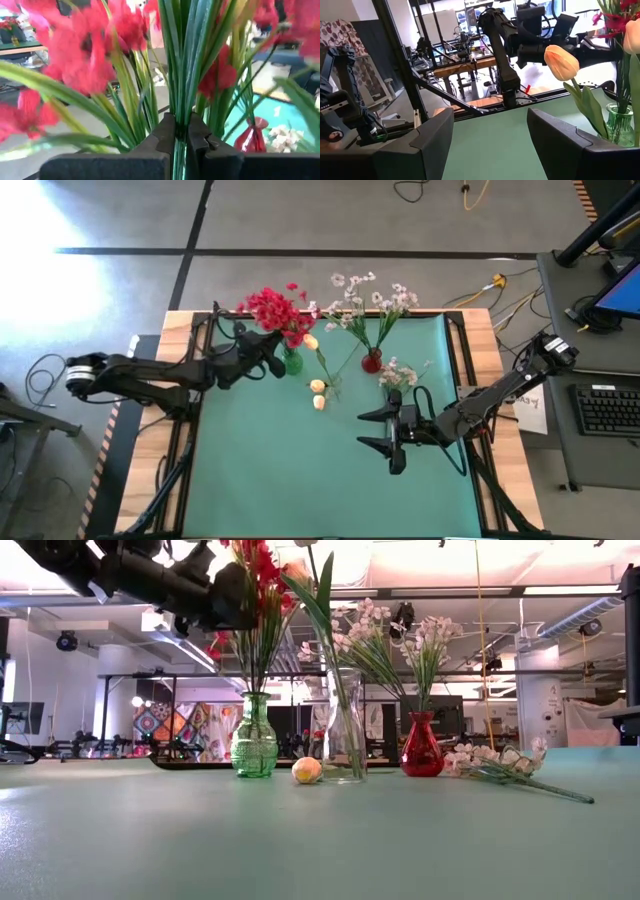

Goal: Sort flowers into vase by color
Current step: Put the red flower into the green vase

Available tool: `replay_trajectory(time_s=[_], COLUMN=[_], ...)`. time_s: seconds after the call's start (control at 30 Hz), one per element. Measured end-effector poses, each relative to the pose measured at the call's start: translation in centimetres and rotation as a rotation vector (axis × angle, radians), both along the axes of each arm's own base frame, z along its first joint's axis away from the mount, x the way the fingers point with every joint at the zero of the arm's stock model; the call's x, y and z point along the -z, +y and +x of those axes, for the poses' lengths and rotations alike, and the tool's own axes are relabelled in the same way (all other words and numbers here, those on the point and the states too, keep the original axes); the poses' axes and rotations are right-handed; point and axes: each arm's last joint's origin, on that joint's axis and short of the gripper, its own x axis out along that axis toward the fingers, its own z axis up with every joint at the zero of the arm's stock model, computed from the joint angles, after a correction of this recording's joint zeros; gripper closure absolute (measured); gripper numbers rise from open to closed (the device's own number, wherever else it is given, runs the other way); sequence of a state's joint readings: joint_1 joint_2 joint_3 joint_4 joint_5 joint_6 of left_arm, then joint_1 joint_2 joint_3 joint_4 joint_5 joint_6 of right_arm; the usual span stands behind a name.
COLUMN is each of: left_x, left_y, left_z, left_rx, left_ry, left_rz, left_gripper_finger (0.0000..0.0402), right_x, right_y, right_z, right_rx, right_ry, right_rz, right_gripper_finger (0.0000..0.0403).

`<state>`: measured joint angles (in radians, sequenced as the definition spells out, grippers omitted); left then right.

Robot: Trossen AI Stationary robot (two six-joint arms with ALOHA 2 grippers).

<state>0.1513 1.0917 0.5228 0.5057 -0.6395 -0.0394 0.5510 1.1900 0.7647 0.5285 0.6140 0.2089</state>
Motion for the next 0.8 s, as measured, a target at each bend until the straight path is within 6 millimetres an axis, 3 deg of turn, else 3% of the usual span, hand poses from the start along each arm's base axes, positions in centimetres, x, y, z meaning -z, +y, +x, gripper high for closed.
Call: replay_trajectory(time_s=[0.8], left_x=[3.8], left_y=[0.3], left_z=[2.1], left_rx=[-0.016], left_ry=[0.120], left_rz=[-0.081], left_gripper_finger=[0.0401], right_x=[0.0], right_y=[0.0], right_z=[0.0], right_rx=[0.000], right_ry=[0.000], right_rz=[0.000], right_gripper_finger=[0.0158])
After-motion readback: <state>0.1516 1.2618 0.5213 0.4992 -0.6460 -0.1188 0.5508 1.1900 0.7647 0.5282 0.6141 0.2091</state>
